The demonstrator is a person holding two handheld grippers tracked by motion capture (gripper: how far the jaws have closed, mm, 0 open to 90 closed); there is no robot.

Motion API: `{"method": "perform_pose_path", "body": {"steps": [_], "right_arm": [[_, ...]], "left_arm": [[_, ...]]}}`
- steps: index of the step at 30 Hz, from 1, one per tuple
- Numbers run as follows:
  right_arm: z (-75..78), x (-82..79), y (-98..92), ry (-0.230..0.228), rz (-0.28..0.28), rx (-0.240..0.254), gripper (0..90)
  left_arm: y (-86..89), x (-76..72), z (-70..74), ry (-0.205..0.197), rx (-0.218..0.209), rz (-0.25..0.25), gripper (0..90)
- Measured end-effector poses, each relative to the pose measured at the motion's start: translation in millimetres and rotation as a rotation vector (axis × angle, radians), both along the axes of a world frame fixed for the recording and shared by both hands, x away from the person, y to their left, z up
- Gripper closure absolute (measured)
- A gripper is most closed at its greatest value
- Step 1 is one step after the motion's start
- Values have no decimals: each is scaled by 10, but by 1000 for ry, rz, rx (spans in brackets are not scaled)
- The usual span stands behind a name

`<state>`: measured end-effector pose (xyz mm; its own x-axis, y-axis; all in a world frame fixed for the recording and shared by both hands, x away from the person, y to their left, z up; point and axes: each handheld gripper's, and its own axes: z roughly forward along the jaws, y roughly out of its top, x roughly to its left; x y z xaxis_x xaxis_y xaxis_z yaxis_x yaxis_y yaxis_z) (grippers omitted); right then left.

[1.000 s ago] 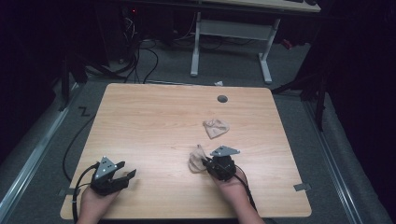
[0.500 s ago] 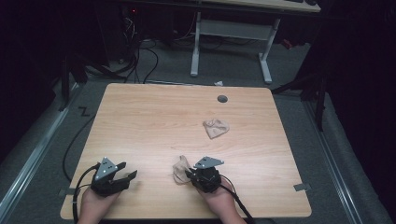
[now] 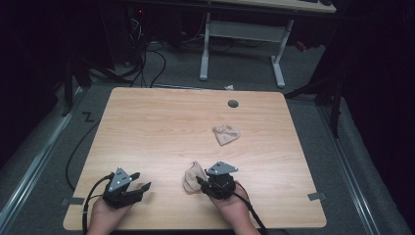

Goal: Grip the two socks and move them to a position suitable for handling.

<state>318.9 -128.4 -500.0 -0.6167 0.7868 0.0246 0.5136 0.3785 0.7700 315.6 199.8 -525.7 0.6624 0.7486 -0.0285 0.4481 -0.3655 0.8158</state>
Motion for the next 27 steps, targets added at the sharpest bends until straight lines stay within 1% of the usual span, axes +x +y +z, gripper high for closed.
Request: {"method": "perform_pose_path", "body": {"steps": [1, 2, 3, 4, 5, 6, 7, 8, 9, 10, 11, 12, 13, 14, 15, 16, 18, 20, 22, 23, 24, 26, 27], "right_arm": [[29, -19, 21, -5, 29, 10, 601], [49, -52, 103, -6, 83, 1, 632], [49, -52, 103, -6, 83, 1, 632], [44, -60, 141, 1, 95, -10, 637], [-14, -53, 239, 9, 121, -48, 636], [-14, -53, 239, 9, 121, -48, 636], [-42, -43, 267, 7, 121, -64, 630], [-121, 0, 315, 19, 113, -117, 609], [-121, 0, 315, 19, 113, -117, 609], [-194, 32, 348, 31, 106, -171, 633], [-213, 39, 355, 27, 101, -191, 670], [-216, 36, 356, 19, 94, -186, 752], [-216, 36, 356, 19, 94, -186, 752], [-206, 40, 353, 19, 98, -184, 825], [-186, 36, 351, 15, 96, -177, 854], [-143, 21, 351, 6, 100, -155, 859], [-121, 12, 352, 1, 98, -149, 859], [-67, 0, 339, -2, 95, -109, 860], [-23, -9, 328, -10, 87, -94, 861], [-1, -5, 315, -19, 88, -86, 861], [19, -2, 302, -15, 86, -77, 863], [39, 22, 267, -1, 74, -63, 865], [44, 37, 245, 0, 69, -57, 865]], "left_arm": [[0, 0, 1, 0, -1, 0, 429], [0, 0, 1, 1, -1, 1, 429], [0, -1, 1, -1, -2, 2, 429], [0, -3, 2, -2, -5, 3, 429], [5, -6, 5, -4, -6, 4, 429], [5, -6, 5, -4, -6, 4, 429], [12, -8, 8, -4, -6, 5, 429], [21, -8, 9, -3, -11, 8, 429], [21, -8, 9, -3, -11, 8, 429], [26, -6, 8, -2, -11, 10, 429], [28, -4, 8, 1, -10, 8, 429], [28, -4, 8, 1, -10, 8, 429], [27, -4, 7, 0, -9, 8, 429], [25, -4, 6, 0, -9, 8, 429], [23, -4, 5, -1, -9, 7, 429], [22, -4, 6, -1, -8, 7, 429], [22, -3, 7, -2, -8, 7, 429], [24, -3, 11, -1, -10, 7, 429], [19, -3, 11, 2, -13, 9, 430], [13, -3, 11, 5, -23, 12, 438], [6, -3, 16, 14, -40, 10, 454], [-32, -14, 31, 13, -51, 6, 498], [-89, -29, 46, 10, -56, -3, 513]]}}
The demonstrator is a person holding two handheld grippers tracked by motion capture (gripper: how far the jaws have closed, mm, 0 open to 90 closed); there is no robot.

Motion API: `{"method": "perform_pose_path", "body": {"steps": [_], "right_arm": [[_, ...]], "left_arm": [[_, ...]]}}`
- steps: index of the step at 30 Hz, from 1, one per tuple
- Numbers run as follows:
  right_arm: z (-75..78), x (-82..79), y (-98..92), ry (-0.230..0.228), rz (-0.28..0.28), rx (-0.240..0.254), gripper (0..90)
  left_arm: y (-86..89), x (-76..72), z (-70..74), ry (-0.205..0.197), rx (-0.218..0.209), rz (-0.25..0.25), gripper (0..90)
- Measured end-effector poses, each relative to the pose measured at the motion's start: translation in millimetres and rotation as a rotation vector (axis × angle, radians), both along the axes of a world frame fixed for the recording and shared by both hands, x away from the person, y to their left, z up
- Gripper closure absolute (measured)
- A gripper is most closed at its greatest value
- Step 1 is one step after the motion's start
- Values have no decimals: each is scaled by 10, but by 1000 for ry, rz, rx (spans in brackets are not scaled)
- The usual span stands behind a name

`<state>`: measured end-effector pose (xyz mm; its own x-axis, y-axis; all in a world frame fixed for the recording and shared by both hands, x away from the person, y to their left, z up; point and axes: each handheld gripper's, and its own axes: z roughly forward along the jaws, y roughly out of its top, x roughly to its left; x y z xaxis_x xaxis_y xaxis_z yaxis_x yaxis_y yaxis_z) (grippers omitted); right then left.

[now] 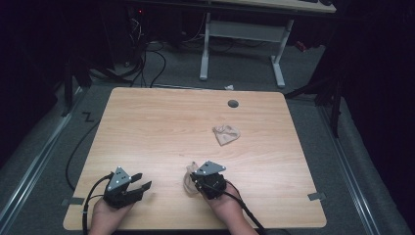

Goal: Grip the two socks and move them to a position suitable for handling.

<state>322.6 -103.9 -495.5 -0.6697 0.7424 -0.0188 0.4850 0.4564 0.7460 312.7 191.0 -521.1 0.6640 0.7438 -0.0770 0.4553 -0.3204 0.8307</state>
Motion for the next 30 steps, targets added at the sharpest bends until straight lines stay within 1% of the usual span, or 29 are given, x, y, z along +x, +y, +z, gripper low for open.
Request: {"method": "perform_pose_path", "body": {"steps": [2, 3, 5, 6, 7, 8, 9, 13, 14, 15, 17, 18, 19, 21, 23, 25, 26, 27, 30], "right_arm": [[19, 13, -38, -4, -11, 16, 865], [28, 14, -49, -9, -13, 18, 865], [51, 20, -86, -23, -23, 31, 864], [63, 26, -114, -22, -31, 39, 864], [68, 36, -158, -20, -44, 56, 864], [68, 36, -158, -20, -44, 56, 864], [68, 38, -174, -17, -47, 58, 864], [44, 52, -243, -15, -64, 76, 864], [41, 57, -254, -18, -67, 79, 864], [41, 57, -254, -18, -67, 79, 864], [30, 64, -277, -15, -74, 88, 864], [30, 64, -277, -15, -74, 88, 864], [29, 65, -280, -14, -76, 89, 864], [31, 65, -295, -18, -82, 87, 864], [38, 64, -323, -22, -92, 88, 864], [41, 64, -374, -29, -107, 82, 864], [28, 62, -432, -25, -123, 74, 864], [28, 62, -432, -25, -123, 74, 864], [-19, 41, -516, -13, -140, 58, 864]], "left_arm": [[-104, -35, 26, -13, 11, -22, 546], [-184, -60, 45, -27, 24, -34, 561], [-303, -82, 73, -37, 22, -57, 613], [-347, -87, 83, -41, 24, -67, 645], [-463, -99, 105, -41, 28, -96, 698], [-463, -99, 105, -41, 28, -96, 716], [-535, -105, 111, -39, 29, -111, 716], [-749, -76, 97, -25, 38, -150, 823], [-872, -52, 92, -22, 37, -171, 830], [-872, -52, 92, -22, 37, -171, 834], [-1075, -22, 86, -20, 58, -211, 835], [-1075, -22, 86, -20, 58, -211, 834], [-1137, -10, 81, -12, 68, -226, 834], [-1261, 10, 35, -2, 120, -244, 834], [-1294, 26, -24, 13, 165, -246, 846], [-1272, 22, -66, 17, 191, -238, 854], [-1208, 10, -78, 12, 187, -232, 856], [-1208, 10, -78, 12, 187, -232, 856], [-1100, 5, -74, 13, 195, -212, 856]]}}
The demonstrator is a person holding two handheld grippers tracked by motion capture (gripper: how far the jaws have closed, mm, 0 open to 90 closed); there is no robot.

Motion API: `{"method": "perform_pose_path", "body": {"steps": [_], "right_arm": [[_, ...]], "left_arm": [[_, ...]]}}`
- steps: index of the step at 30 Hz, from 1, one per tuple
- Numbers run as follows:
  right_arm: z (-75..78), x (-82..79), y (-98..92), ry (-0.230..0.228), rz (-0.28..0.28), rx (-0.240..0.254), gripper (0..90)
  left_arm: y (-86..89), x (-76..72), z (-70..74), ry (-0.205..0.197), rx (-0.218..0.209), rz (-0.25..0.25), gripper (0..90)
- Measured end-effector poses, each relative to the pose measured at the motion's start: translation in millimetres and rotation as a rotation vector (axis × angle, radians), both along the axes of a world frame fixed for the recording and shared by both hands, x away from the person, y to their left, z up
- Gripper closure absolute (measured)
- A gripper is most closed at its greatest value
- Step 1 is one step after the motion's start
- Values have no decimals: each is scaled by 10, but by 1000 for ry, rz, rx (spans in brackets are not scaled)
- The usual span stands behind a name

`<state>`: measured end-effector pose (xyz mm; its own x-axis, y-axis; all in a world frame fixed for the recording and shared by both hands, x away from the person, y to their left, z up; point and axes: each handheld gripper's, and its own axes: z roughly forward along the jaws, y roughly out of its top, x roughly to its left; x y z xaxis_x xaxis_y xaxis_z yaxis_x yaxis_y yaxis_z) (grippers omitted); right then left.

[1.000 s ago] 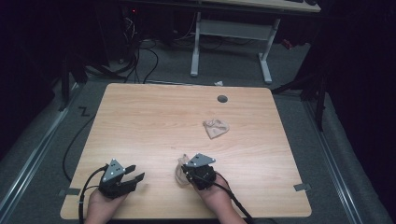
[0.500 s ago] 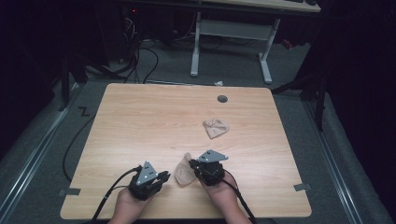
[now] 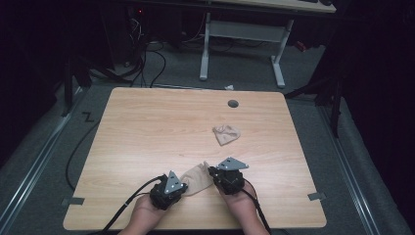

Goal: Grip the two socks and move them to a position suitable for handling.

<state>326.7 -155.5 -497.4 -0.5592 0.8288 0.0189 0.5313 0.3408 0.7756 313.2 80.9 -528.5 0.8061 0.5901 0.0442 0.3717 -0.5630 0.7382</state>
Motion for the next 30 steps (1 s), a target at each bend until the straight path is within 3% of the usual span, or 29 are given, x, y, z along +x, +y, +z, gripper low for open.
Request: {"method": "perform_pose_path", "body": {"steps": [8, 14, 21, 25, 27, 30], "right_arm": [[-171, -145, -124, 49, -13, -16, 865], [-272, -253, -132, 80, -9, -50, 862], [-288, -310, -133, 81, -12, -60, 843], [-250, -307, -150, 77, -12, -42, 775], [-179, -276, -196, 59, -20, -22, 752], [-121, -225, -231, 45, -34, -19, 737]], "left_arm": [[274, -103, 4, 1, 12, 30, 856], [323, -187, -2, -5, 6, 28, 852], [355, -227, -1, -9, 7, 29, 834], [403, -232, 37, 0, -43, 33, 787], [479, -255, 110, -33, -82, 43, 741], [551, -253, 142, -57, -96, 65, 703]]}}
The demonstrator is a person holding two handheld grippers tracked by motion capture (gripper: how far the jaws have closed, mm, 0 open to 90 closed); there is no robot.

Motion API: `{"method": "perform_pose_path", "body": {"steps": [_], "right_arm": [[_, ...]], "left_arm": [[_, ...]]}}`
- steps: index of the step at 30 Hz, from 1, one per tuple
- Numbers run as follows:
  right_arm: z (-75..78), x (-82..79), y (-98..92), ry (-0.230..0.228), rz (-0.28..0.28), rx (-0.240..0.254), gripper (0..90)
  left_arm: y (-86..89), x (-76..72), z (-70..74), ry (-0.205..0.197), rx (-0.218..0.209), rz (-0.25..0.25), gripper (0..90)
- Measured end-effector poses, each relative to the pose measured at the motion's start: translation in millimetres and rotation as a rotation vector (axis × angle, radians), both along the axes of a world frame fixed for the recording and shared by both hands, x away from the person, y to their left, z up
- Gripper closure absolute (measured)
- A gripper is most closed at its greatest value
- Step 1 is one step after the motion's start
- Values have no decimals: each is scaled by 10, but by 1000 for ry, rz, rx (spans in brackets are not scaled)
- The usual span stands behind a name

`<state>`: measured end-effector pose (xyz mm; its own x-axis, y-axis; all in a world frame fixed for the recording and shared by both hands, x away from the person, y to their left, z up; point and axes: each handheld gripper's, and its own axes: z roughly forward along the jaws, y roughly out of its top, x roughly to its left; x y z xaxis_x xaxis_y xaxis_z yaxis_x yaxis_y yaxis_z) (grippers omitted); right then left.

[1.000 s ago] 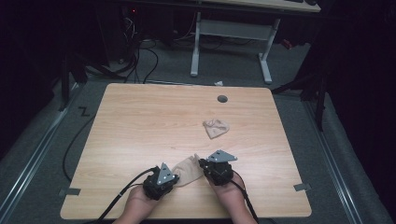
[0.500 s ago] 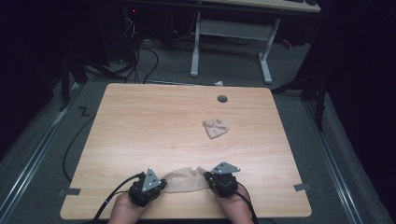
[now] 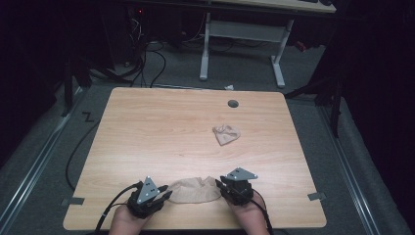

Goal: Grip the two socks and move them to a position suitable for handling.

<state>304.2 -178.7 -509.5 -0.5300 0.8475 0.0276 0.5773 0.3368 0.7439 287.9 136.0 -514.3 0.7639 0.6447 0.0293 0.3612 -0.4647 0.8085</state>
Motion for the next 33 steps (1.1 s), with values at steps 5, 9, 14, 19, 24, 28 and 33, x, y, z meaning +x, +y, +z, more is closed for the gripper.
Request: {"method": "perform_pose_path", "body": {"steps": [5, 9, 14, 19, 24, 28, 33], "right_arm": [[105, 240, -64, -24, -40, -20, 720], [188, 606, -86, -29, -82, -38, 720], [202, 949, -120, -19, -138, -47, 710], [164, 1347, -172, 9, -206, -38, 654], [65, 1660, -194, 56, -244, -56, 630], [-39, 1738, -212, 112, -242, -74, 711], [-63, 1615, -189, 110, -204, -92, 850]], "left_arm": [[220, 102, -25, -19, -5, 82, 640], [353, 203, -73, 0, -22, 128, 618], [411, 245, -97, 8, -41, 142, 606], [422, 257, -107, 10, -40, 137, 601], [430, 264, -117, 12, -41, 134, 598], [440, 271, -121, 13, -42, 132, 596], [433, 267, -122, 11, -40, 128, 595]]}}
